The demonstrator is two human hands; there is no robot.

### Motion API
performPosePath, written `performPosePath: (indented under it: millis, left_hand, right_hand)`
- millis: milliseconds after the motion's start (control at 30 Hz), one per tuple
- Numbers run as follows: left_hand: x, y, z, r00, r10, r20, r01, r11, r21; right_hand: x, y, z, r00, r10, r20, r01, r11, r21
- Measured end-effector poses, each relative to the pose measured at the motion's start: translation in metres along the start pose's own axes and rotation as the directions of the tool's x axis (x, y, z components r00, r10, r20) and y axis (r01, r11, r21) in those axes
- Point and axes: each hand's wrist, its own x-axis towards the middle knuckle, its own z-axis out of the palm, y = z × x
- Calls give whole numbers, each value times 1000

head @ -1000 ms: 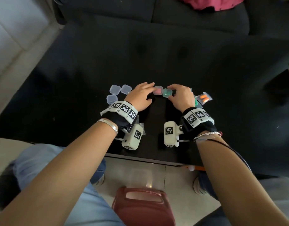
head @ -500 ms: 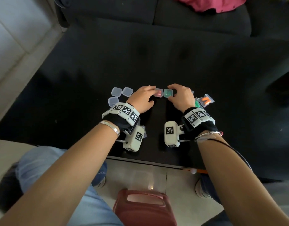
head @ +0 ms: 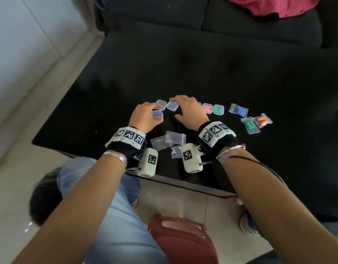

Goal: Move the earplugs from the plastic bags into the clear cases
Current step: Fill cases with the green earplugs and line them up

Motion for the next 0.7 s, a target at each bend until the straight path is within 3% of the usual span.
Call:
performPosePath:
  millis: [100, 233, 267, 333, 400, 467, 567, 700]
  left_hand:
    - [4, -7, 3, 1000, 9, 20, -9, 1000, 24]
    - [6, -8, 4, 1000, 24, -17, -24, 1000, -4]
    - [4, -4, 2, 999, 33, -35, -34, 999, -34]
    - [-7, 10, -2, 996, 86, -33, -90, 987, -134]
    - [-24, 29, -4, 986, 166, -11, -162, 940, -299]
    - [-42, 46, -1, 982, 184, -37, -179, 862, -473]
    - [-63, 64, 13, 980, 166, -105, -196, 779, -596]
    - [-81, 84, 40, 975, 217, -41, -197, 768, -609]
  right_hand:
    - [16, -5, 7, 997, 18, 72, -7, 989, -151]
    - [13, -5, 8, 997, 73, -10, -74, 977, -201]
    - [9, -3, 7, 996, 91, 2, -89, 985, -149]
    - [-7, -2, 1, 988, 143, 58, -150, 979, 136]
    - [-28, -4, -9, 976, 175, 129, -217, 815, 538]
    - [-53, -6, -18, 974, 186, 131, -218, 597, 772]
    - [-90, -3, -24, 967, 254, 35, -155, 469, 870]
    - [-135, 11, -22, 941, 340, 3, -180, 490, 853]
